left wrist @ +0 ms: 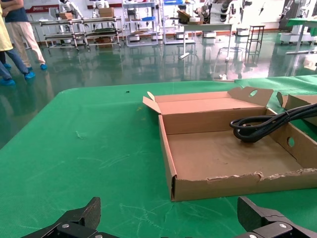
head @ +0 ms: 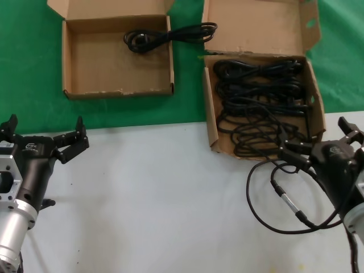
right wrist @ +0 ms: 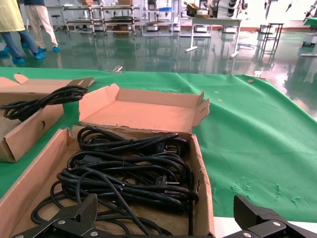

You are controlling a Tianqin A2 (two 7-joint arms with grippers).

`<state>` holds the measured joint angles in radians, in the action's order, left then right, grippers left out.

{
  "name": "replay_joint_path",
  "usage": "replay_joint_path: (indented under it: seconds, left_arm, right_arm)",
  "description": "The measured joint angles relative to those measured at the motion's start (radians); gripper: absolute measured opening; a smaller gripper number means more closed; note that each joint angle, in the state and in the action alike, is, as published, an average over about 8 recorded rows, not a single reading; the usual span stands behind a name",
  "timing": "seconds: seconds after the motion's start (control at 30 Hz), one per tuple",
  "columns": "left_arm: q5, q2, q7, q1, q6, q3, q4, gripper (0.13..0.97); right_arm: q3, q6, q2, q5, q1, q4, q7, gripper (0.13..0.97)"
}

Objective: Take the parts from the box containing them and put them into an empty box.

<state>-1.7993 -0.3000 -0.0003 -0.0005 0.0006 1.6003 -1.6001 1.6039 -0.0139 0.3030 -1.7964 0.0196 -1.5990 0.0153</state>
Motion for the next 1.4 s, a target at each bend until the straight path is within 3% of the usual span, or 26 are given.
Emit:
replay_joint_path:
  seconds: [1.4]
  left_arm:
    - [0.0,0.0,0.0,0.0,0.0,0.0,0.0,0.966]
  right_arm:
    - [0.0,0.0,0.0,0.0,0.0,0.0,0.0,0.966]
